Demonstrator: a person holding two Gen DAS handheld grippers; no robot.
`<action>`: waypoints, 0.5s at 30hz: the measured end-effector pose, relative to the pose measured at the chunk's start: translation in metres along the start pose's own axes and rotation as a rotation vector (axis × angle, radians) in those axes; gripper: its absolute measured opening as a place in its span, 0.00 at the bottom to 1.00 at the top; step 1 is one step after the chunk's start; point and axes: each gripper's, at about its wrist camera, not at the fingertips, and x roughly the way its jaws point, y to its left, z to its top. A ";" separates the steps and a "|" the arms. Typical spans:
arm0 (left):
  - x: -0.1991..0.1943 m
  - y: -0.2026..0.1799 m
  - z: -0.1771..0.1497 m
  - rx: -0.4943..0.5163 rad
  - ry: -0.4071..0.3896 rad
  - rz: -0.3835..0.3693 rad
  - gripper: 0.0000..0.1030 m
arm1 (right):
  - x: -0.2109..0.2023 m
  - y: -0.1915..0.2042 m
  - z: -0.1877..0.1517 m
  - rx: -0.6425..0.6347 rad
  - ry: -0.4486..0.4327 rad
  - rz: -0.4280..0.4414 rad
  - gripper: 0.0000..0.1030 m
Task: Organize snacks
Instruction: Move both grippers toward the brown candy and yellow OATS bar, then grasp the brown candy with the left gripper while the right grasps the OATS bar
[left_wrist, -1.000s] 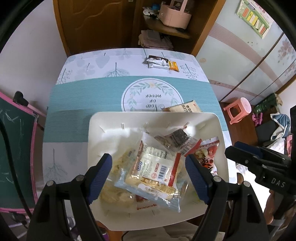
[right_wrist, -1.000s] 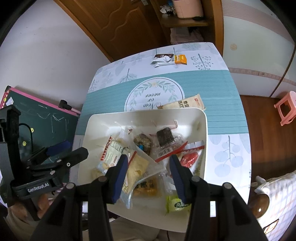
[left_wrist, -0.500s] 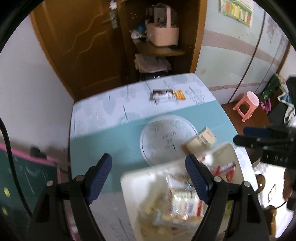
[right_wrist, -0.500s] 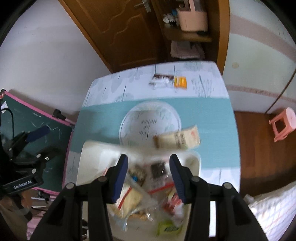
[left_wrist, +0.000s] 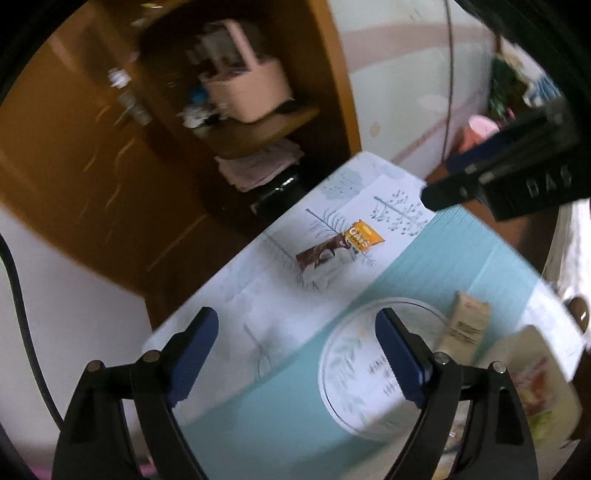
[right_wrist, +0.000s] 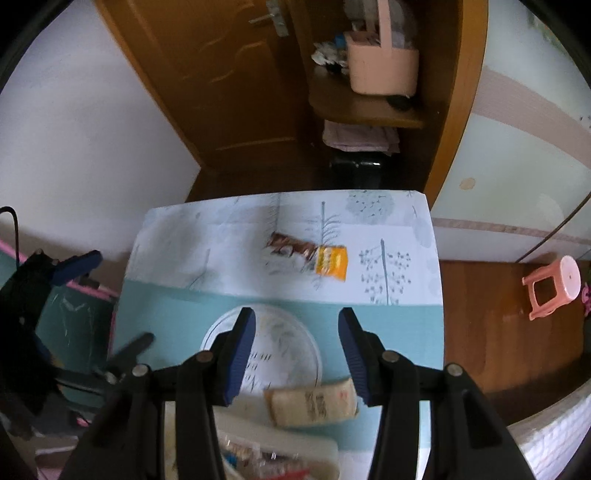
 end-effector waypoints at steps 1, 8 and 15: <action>0.018 -0.001 0.007 0.024 0.009 0.003 0.84 | 0.008 -0.004 0.005 0.009 0.007 -0.006 0.46; 0.125 -0.009 0.043 0.081 0.058 -0.057 0.84 | 0.098 -0.043 0.036 0.127 0.074 -0.017 0.46; 0.194 -0.010 0.060 0.056 0.086 -0.166 0.84 | 0.171 -0.084 0.042 0.317 0.118 0.035 0.46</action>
